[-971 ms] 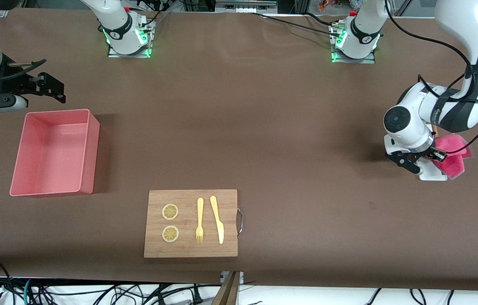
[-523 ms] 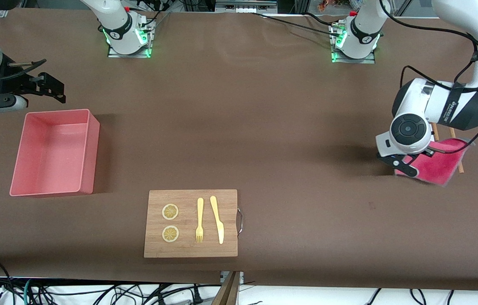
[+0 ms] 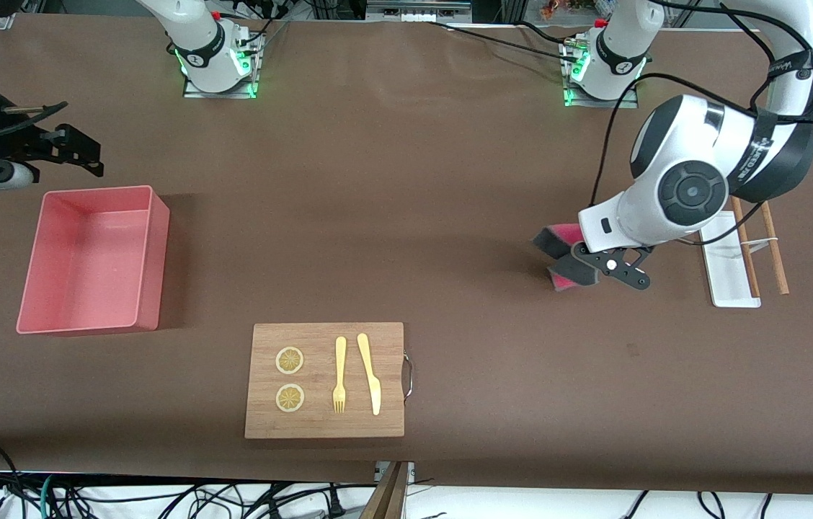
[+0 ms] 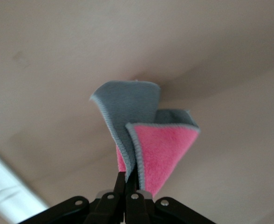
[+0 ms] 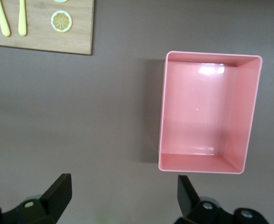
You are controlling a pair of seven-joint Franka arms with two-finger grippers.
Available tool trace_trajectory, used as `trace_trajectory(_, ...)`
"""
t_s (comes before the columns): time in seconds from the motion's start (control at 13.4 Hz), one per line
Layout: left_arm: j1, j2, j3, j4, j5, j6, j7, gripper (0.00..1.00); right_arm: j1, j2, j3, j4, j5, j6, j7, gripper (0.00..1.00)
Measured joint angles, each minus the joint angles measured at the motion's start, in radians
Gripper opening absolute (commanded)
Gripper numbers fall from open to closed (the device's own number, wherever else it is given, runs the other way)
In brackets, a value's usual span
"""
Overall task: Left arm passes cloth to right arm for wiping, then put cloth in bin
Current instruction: 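Carry the cloth with the left gripper toward the right gripper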
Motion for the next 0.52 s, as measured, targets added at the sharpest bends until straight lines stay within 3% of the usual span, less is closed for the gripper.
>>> trace_trajectory(0.3,-0.062,0.0,-0.001,0.11,-0.249,-0.001,-0.259,0.0,0.004,-0.003,0.02,0.023,0.0,-0.055,-0.03,1.0)
trace_trajectory(0.52,-0.152,0.002,-0.003,0.178,-0.351,0.003,-0.538,0.0,0.011,-0.003,0.046,0.028,0.026,-0.071,-0.178,1.0)
